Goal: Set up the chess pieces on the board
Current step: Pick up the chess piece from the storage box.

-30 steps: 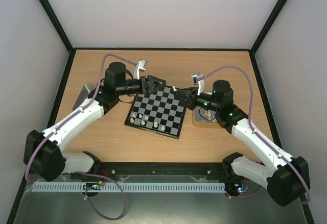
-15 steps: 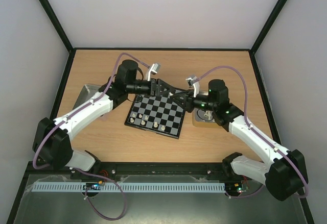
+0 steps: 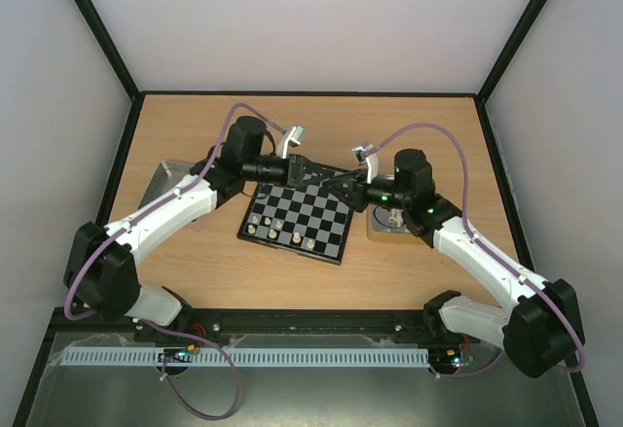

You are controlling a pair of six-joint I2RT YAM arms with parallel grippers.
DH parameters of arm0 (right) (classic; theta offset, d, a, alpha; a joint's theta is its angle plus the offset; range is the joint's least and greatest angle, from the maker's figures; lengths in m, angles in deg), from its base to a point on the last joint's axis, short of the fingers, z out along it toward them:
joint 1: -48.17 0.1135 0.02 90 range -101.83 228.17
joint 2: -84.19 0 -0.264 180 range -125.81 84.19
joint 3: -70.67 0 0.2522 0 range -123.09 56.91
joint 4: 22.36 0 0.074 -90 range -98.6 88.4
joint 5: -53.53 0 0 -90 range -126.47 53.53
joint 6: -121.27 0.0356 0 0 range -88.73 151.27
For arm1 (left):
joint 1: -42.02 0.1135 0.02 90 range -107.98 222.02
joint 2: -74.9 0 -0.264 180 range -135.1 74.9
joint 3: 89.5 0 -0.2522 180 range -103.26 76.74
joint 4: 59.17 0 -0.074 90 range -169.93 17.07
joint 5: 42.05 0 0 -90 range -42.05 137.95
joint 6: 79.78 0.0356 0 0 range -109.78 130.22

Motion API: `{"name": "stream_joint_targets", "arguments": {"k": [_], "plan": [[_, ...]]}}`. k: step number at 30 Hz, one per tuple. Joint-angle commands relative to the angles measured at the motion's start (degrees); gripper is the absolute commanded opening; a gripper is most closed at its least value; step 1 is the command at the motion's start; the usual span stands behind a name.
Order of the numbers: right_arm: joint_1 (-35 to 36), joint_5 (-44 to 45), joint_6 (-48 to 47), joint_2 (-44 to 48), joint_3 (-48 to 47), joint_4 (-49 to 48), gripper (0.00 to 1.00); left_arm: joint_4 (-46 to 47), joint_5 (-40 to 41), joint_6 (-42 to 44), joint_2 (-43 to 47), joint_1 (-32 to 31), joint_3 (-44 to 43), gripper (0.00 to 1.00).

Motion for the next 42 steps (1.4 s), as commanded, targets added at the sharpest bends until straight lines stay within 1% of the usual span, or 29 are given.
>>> {"name": "stream_joint_targets", "arguments": {"k": [1, 5, 7, 8, 11, 13, 16, 18, 21, 24, 26, 28, 30, 32, 33, 35, 39, 41, 42], "plan": [[0.4, -0.5, -0.1, -0.2, -1.9, -1.6, 0.17, -0.1, 0.0, 0.5, -0.4, -0.2, -1.2, 0.16], [0.4, -0.7, -0.1, 0.0, -1.9, -1.6, 0.18, 0.3, 0.0, 0.2, -0.3, -0.3, -1.2, 0.08], [0.4, -0.7, 0.0, 0.1, -1.8, -1.7, 0.20, 0.6, -0.1, 0.1, -0.2, -0.4, -1.3, 0.04], [0.4, -0.7, 0.2, 0.3, -1.8, -1.8, 0.23, 0.6, -0.1, 0.1, -0.1, -0.3, -1.3, 0.03], [0.4, -0.4, 1.6, 1.0, -1.0, -3.1, 0.38, 0.7, 0.6, 0.0, 0.3, -0.3, -1.4, 0.02], [0.4, -0.4, 3.8, 2.1, 0.5, -6.2, 0.47, 0.9, 0.8, -0.5, 0.6, -0.2, -1.6, 0.02], [0.4, -0.6, 8.9, 3.7, 2.9, -11.4, 0.50, 2.1, 0.8, -2.8, 1.1, -0.1, -1.6, 0.02], [0.4, -0.1, 14.0, 4.8, 4.9, -16.8, 0.52, 3.7, 0.6, -5.4, 1.7, 0.1, -1.4, 0.02], [0.4, 2.6, 23.9, 5.8, 8.2, -26.2, 0.54, 8.0, 0.4, -11.4, 2.5, 0.5, -0.9, 0.02], [0.4, 5.2, 32.7, 5.9, 10.5, -34.7, 0.57, 15.3, -1.2, -19.5, 3.0, 0.5, 0.0, 0.02], [0.4, 7.6, 37.4, 5.8, 11.3, -38.7, 0.57, 20.2, -1.9, -23.9, 3.2, 0.5, 0.4, 0.02], [0.4, 9.3, 44.5, 5.6, 11.9, -44.3, 0.56, 23.0, -1.8, -26.6, 3.4, 0.5, 0.6, 0.02], [0.5, 10.6, 53.2, 4.9, 12.7, -52.9, 0.53, 25.0, -1.7, -28.5, 3.6, 0.6, 0.8, 0.02], [0.5, 11.9, 59.8, 4.3, 14.1, -62.1, 0.50, 25.6, -1.3, -29.3, 3.4, 0.7, 0.9, 0.02], [0.5, 12.7, 61.8, 4.2, 14.4, -64.0, 0.49, 25.8, -1.3, -29.6, 3.4, 0.7, 1.0, 0.02], [0.5, 14.0, 63.6, 4.4, 14.6, -63.8, 0.45, 27.0, -0.9, -30.6, 3.5, 0.8, 1.4, 0.02], [0.5, 14.5, 63.2, 4.6, 13.9, -59.2, 0.41, 27.7, -0.4, -31.3, 3.6, 1.0, 1.8, 0.02], [0.5, 14.7, 62.3, 4.6, 13.4, -56.3, 0.40, 28.0, -0.3, -31.5, 3.7, 1.1, 2.0, 0.02], [0.6, 15.0, 61.6, 4.8, 13.5, -54.8, 0.42, 28.2, -0.3, -31.6, 3.8, 1.3, 2.3, 0.02]]}}
